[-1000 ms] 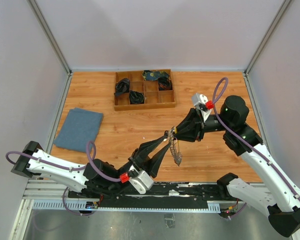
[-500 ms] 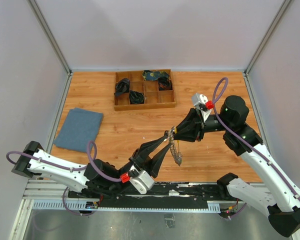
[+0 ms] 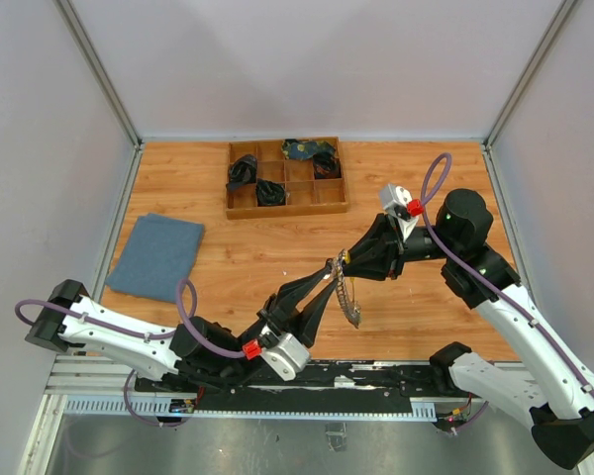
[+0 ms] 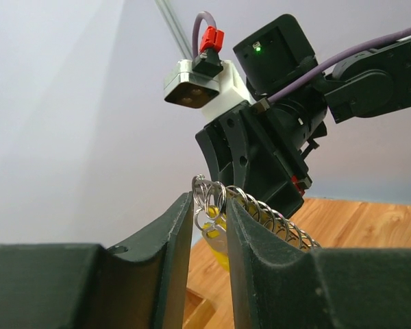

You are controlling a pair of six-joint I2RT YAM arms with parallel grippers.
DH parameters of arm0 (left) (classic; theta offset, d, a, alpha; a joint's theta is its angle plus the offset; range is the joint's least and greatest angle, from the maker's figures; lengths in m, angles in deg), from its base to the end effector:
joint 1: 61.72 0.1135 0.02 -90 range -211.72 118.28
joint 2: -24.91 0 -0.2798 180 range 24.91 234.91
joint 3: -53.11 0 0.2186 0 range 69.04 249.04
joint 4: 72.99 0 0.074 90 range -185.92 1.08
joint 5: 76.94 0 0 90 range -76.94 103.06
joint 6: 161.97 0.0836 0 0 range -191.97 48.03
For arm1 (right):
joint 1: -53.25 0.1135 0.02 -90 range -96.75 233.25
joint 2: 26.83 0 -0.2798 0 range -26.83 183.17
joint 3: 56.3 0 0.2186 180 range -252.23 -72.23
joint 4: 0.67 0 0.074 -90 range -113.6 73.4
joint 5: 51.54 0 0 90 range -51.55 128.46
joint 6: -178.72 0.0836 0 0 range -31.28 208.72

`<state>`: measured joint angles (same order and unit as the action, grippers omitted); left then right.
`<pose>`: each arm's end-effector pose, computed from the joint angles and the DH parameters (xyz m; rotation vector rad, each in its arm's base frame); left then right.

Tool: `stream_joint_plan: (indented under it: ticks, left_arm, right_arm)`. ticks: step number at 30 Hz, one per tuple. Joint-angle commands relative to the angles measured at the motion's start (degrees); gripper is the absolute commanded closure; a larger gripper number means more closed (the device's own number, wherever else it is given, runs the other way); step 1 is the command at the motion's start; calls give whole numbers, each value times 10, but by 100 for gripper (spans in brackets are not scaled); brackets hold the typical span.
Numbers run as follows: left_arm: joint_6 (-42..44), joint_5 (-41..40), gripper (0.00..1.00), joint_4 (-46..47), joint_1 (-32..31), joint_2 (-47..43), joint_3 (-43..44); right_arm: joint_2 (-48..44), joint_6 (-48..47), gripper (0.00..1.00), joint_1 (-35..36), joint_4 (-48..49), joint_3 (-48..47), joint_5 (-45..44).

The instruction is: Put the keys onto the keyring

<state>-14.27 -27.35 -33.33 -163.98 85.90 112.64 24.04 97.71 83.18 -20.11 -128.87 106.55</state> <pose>0.0081 -0.2177 0.4378 0.7395 0.7980 -0.3817 0.0927 0.1429 0.4155 -1.2483 1.2237 1.4067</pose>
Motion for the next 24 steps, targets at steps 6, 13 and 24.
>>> stream_joint_plan:
  ticks: [6,13,24]
  left_arm:
    - [19,-22,75,44,-6,-3,4]
    - [18,-19,76,38,-6,0,3]
    - [18,-21,76,37,0,8,7]
  right_arm:
    - [-2,8,99,7,28,0,-2]
    - [-2,8,99,8,29,1,-2]
    - [-4,7,99,10,27,2,-1]
